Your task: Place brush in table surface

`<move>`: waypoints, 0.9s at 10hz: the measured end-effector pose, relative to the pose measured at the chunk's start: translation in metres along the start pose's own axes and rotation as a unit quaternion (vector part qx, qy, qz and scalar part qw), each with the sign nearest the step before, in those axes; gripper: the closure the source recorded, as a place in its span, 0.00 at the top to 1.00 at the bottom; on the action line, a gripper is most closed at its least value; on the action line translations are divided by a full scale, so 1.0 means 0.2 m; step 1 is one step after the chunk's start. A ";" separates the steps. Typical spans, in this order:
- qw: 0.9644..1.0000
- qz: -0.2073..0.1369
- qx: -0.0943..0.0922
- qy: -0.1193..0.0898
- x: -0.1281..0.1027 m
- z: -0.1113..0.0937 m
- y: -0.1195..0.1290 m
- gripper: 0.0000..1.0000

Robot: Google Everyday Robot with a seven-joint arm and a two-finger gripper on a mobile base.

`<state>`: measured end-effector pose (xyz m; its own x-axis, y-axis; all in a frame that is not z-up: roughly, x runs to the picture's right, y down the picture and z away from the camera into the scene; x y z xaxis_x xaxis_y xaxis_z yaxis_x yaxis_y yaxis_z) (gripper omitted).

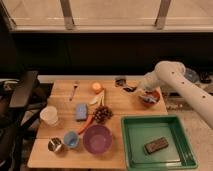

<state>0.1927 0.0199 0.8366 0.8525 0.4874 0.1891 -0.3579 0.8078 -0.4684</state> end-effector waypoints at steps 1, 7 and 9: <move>1.000 0.004 -0.014 0.003 0.02 0.05 0.03 0.00; 0.997 0.006 -0.066 0.039 0.04 0.30 0.17 0.00; 0.996 0.006 -0.076 0.047 0.04 0.36 0.20 0.00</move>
<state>0.1578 0.0803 0.8812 0.8829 0.4576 0.1049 -0.3122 0.7392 -0.5967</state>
